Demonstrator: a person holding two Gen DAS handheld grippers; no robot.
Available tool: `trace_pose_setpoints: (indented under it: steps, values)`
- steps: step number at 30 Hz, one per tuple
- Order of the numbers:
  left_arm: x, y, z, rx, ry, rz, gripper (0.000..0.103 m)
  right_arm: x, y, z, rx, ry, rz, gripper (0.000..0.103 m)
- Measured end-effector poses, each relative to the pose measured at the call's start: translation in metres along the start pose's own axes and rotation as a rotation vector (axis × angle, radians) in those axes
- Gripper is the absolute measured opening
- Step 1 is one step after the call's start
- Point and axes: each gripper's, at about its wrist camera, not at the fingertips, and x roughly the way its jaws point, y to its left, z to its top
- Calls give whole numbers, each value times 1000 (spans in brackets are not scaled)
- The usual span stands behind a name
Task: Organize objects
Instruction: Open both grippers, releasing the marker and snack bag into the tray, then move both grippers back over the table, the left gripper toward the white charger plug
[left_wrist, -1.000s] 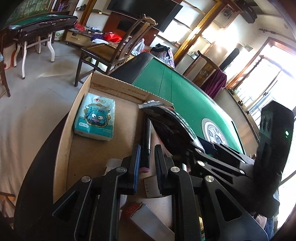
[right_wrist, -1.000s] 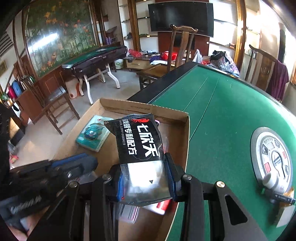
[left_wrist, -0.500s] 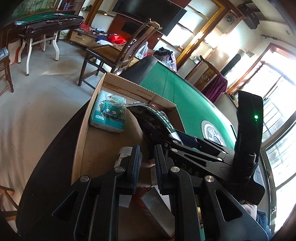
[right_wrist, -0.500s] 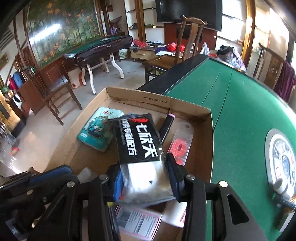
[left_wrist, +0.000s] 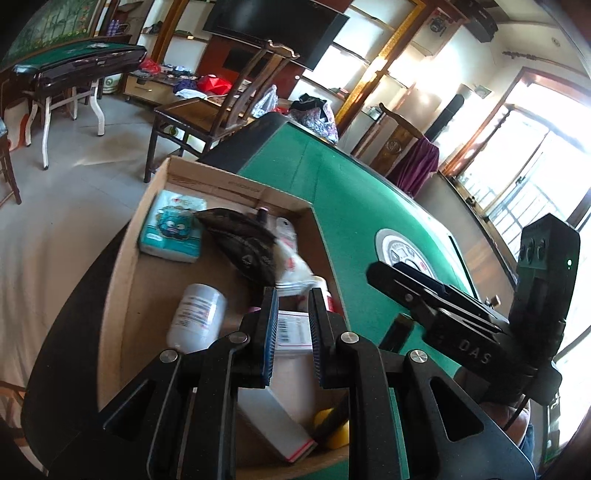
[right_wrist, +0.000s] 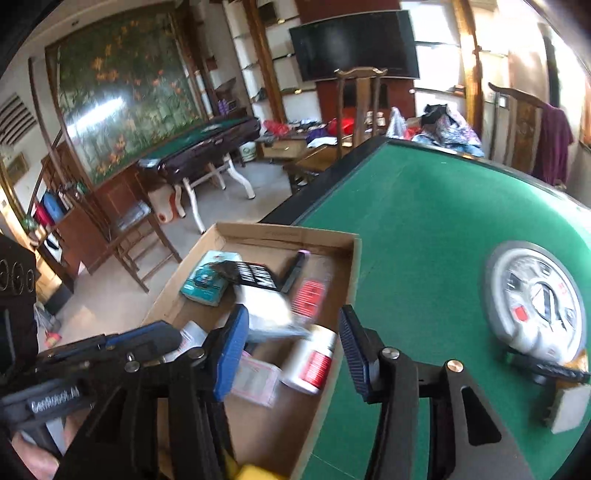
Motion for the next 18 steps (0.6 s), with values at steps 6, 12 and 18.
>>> trace_pose_setpoints:
  steps: [6, 12, 18]
  values:
    - [14, -49, -11, 91, 36, -21, 22, -44, -65, -29, 65, -41, -74, 56]
    - [41, -107, -32, 216, 111, -61, 23, -93, -155, -54, 201, -96, -164, 57]
    - [69, -145, -55, 299, 188, -73, 23, -118, -250, -84, 377, -98, -298, 59]
